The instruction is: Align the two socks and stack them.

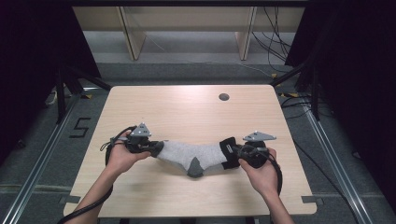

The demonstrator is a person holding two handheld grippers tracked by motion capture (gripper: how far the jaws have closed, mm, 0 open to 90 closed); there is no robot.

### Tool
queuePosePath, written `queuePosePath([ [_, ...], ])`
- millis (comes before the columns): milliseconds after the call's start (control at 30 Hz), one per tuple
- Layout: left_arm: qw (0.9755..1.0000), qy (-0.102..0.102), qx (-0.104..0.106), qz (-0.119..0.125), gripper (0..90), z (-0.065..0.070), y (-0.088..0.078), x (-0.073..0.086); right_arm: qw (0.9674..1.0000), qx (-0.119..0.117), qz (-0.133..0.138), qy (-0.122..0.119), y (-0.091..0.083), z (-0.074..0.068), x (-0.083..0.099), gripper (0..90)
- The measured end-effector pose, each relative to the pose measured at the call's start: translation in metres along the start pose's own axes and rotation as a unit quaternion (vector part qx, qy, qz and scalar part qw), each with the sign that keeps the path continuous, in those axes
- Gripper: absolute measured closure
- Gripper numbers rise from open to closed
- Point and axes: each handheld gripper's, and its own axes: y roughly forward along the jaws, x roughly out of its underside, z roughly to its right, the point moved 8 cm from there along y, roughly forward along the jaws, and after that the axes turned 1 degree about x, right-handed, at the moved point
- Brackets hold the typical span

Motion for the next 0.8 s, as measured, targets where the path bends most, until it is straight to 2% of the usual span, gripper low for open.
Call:
queuePosePath([
  [33,1.0,0.0,-0.001,-0.002,78.3,0.0,0.001,0.001,0.9999,-0.005,-0.003,0.009,0.002,-0.003,0.002,78.2],
  [100,1.0,0.0,0.0,-0.002,78.2,-0.001,0.002,0.001,1.0,-0.003,-0.003,0.002,0.002,-0.002,0.003,78.2],
  [133,1.0,-0.001,0.0,-0.003,78.2,-0.001,0.003,0.002,0.9997,-0.005,-0.014,0.018,0.002,-0.005,0.006,78.2],
  [167,1.0,0.0,-0.002,-0.005,78.1,-0.002,0.004,0.003,0.9999,-0.005,-0.008,0.004,0.005,-0.003,0.007,78.2],
  [267,1.0,-0.002,0.0,-0.007,77.7,-0.003,0.008,0.005,0.9996,-0.008,-0.024,0.01,0.007,-0.006,0.014,78.2],
  [300,1.0,-0.003,0.0,-0.009,77.7,-0.003,0.009,0.006,0.9992,-0.008,-0.031,0.024,0.007,-0.008,0.016,78.1],
  [333,0.9999,-0.004,0.001,-0.012,77.6,-0.003,0.011,0.008,0.9996,-0.006,-0.027,0.003,0.009,-0.004,0.017,78.2],
  [367,0.9999,-0.004,0.001,-0.013,77.5,-0.003,0.012,0.009,0.9994,-0.008,-0.03,0.014,0.011,-0.004,0.019,78.1],
  [467,0.9998,-0.004,0.004,-0.017,77.5,-0.002,0.013,0.011,0.999,-0.009,-0.038,0.022,0.012,-0.003,0.022,78.1],
  [600,0.9999,-0.002,0.004,-0.015,77.4,-0.002,0.013,0.01,0.9993,-0.007,-0.034,0.013,0.01,-0.002,0.02,78.1],
  [633,0.9999,-0.002,0.002,-0.016,77.4,-0.002,0.014,0.01,0.9993,-0.013,-0.032,0.014,0.011,-0.002,0.02,78.0],
  [733,0.9998,-0.004,0.002,-0.017,76.7,-0.002,0.017,0.012,0.999,-0.006,-0.042,0.012,0.013,-0.002,0.023,77.3],
  [767,0.9998,-0.01,0.001,-0.017,76.1,-0.003,0.019,0.013,0.9985,-0.006,-0.05,0.02,0.013,-0.004,0.025,76.7],
  [800,0.9998,-0.012,0.001,-0.018,74.3,-0.003,0.02,0.014,0.9984,-0.004,-0.055,0.011,0.015,-0.002,0.027,75.8],
])
